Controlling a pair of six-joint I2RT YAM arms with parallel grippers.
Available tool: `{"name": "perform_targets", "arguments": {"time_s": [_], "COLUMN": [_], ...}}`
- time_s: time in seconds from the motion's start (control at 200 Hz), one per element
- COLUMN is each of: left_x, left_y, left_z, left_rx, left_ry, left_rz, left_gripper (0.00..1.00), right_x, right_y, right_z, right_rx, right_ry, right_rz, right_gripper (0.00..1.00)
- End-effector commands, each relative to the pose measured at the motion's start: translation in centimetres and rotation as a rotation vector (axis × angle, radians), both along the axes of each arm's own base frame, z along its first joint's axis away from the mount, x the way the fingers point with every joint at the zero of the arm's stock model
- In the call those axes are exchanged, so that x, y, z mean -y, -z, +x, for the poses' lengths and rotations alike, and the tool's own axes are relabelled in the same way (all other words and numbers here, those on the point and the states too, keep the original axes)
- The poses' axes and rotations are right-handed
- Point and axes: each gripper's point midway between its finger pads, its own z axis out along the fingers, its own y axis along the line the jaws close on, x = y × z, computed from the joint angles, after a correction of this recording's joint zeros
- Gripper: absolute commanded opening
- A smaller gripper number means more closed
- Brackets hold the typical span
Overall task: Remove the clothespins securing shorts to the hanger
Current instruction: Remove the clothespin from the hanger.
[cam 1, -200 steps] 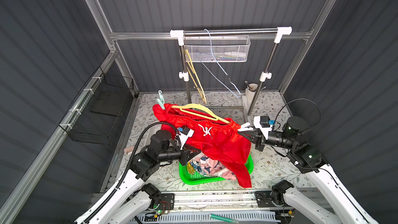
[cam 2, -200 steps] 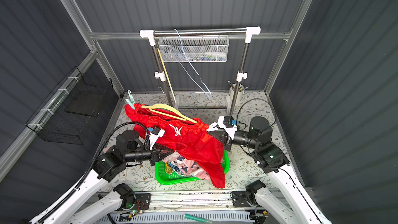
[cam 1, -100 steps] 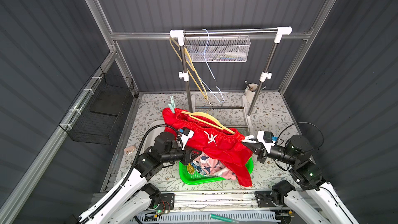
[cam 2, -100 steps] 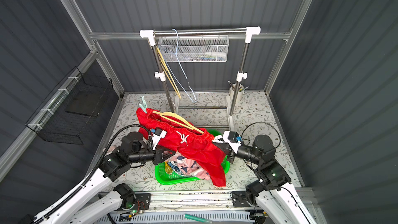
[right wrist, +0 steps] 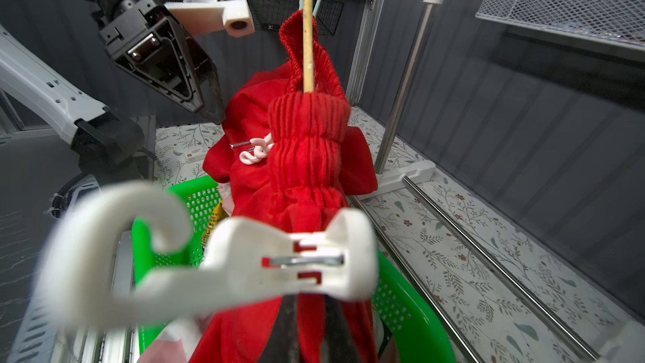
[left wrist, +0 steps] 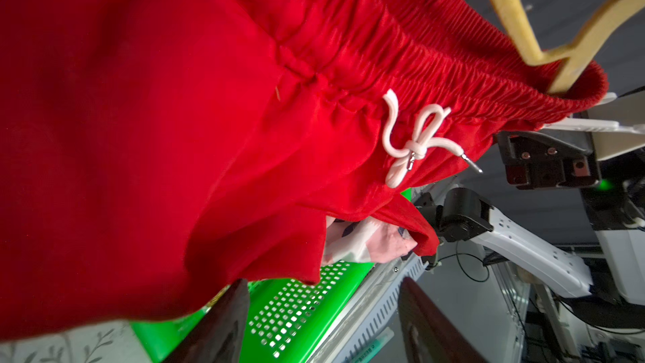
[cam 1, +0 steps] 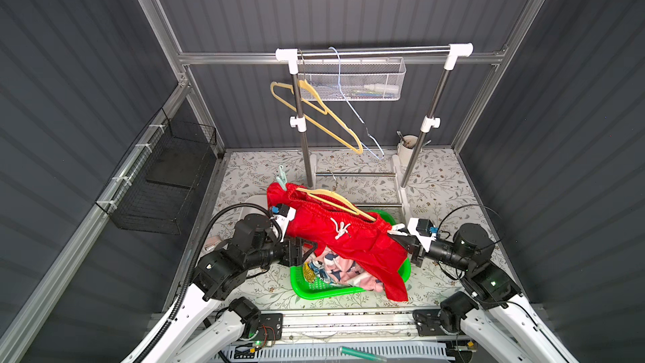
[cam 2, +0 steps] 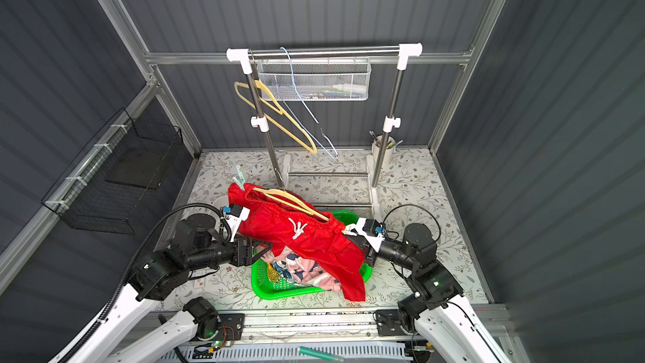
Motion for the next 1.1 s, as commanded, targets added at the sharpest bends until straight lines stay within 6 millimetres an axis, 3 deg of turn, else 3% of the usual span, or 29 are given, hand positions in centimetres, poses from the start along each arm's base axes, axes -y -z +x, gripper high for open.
{"name": "perform_targets", "arguments": {"time_s": [0.0,0.315,0.48,0.495,0.535,0.826,1.096], "left_x": [-3.3,-6.6,-6.6,-6.6,-6.7,-8.3,-8.8], "left_y": [0.2,-5.7,-7.7,-9.0,-9.6,-12.2,-10.9], "left_z": [0.0,3.0,5.2,5.4,6.0,8.4,9.2], "left_rx": [-0.042,-0.036,-0.061,-0.041,-0.035,-0.012,-0.135], "left_ry": [-0.155,-0.45,-0.585,-0.595,-0.626,-0.829,-0.982], "left_rz": [0.108,0.166,0.129,0.104,0.097,0.098,0.146], "left_gripper": [0.76,0.81,0.8,0.8,0.8,0.8,0.78], "right_x": [0.4,0.3,-0.1,-0.2,-0.3,-0.8,-1.3], "right_y": [-0.8,0.5,0.9,0.9,0.8,0.6,1.4], "right_z": [1.0,1.0,0.3,0.2,0.0,-1.8,-2.0], "right_rx": [0.081,0.1,0.149,0.154,0.16,0.168,0.201], "right_ry": [0.056,0.053,0.024,0.02,0.006,-0.053,-0.044], "right_rz": [0.0,-0.033,-0.047,-0.045,-0.043,-0.055,-0.109], "right_gripper": [0.0,0.0,0.0,0.0,0.0,0.0,0.0]}}
